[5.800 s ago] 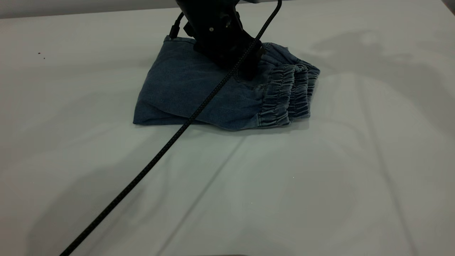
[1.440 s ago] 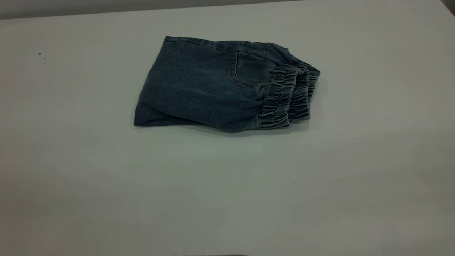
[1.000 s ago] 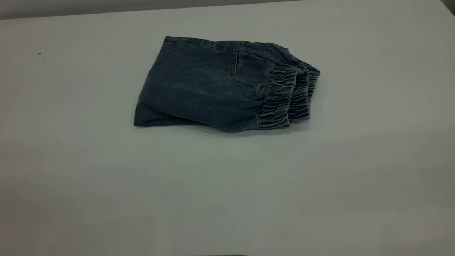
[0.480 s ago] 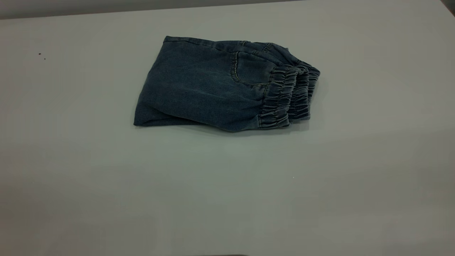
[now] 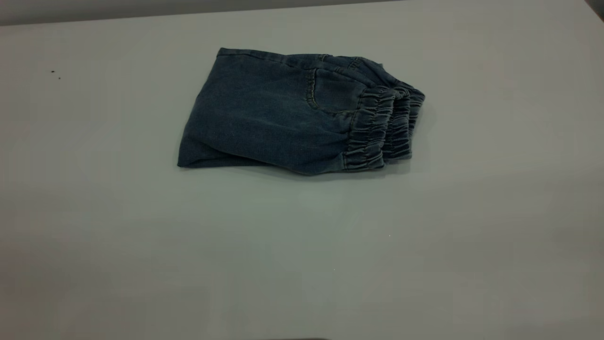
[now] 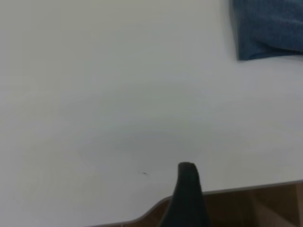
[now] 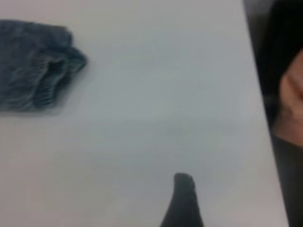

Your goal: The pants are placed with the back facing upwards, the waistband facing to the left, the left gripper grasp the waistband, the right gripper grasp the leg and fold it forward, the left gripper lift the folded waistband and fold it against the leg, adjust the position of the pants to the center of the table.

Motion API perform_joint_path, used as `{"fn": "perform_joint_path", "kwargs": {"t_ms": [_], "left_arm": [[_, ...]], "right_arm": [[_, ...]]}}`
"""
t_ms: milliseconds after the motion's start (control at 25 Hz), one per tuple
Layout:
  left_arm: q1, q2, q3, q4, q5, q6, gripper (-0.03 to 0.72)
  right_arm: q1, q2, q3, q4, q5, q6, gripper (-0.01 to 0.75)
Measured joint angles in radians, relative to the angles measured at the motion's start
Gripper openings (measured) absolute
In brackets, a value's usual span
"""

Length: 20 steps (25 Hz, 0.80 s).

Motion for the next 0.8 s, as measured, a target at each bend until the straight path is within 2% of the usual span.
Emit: {"fn": "perform_joint_path", "kwargs": {"t_ms": [800], "left_arm": [[0.000, 0.000, 0.000, 0.000, 0.000, -0.001, 0.545]], "right_arm": [[0.000, 0.000, 0.000, -0.021, -0.002, 0.034, 0.495]]}}
